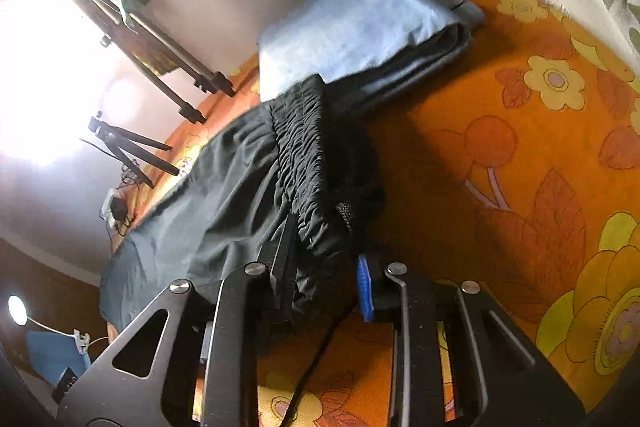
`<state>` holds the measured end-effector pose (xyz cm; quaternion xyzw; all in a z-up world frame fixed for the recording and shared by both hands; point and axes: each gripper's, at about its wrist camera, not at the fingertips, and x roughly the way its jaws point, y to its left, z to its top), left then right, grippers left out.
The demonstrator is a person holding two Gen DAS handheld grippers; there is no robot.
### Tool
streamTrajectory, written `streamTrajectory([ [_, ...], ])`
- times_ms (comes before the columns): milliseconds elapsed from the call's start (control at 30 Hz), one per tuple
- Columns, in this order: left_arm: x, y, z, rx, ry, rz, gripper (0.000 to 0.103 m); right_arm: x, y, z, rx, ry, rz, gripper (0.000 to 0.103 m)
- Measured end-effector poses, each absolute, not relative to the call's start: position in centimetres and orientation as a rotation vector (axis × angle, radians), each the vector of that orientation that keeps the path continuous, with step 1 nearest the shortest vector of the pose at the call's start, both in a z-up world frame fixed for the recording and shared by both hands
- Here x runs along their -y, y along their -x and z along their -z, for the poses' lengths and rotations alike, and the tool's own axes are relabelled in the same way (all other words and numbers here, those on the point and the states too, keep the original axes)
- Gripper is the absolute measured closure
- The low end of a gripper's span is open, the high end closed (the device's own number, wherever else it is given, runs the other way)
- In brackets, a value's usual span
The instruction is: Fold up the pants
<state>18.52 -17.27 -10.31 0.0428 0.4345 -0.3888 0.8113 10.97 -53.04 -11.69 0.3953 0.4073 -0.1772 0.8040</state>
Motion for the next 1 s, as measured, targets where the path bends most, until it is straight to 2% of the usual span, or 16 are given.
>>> streamTrajectory([
  [167, 20.4, -16.8, 9.8, -0.827, -0.416, 0.872, 0.067, 52.8, -11.1, 12.3, -0.9, -0.843, 0.385, 0.077],
  [200, 21.1, -16.8, 10.1, -0.825, -0.492, 0.874, 0.058, 52.8, -11.2, 12.4, -0.901, -0.846, 0.384, 0.077],
  [433, 22.4, -18.7, 12.2, -0.811, -0.722, 0.797, 0.057, 53.0, -11.3, 12.4, -0.908, -0.854, 0.375, 0.077],
  [467, 22.4, -18.9, 12.4, -0.811, -0.725, 0.807, 0.059, 53.0, -11.4, 12.4, -0.91, -0.853, 0.374, 0.077],
  [533, 22.3, -19.0, 12.8, -0.815, -0.734, 0.839, 0.1, 53.1, -11.5, 12.7, -0.914, -0.855, 0.373, 0.077],
  [700, 21.4, -19.0, 11.2, -0.811, -0.622, 0.876, 0.101, 53.2, -11.8, 12.6, -0.914, -0.84, 0.376, 0.077],
  [1000, 21.2, -17.1, 9.0, -0.81, -0.51, 0.943, 0.101, 52.4, -10.0, 8.7, -0.811, -0.716, 0.434, 0.081],
])
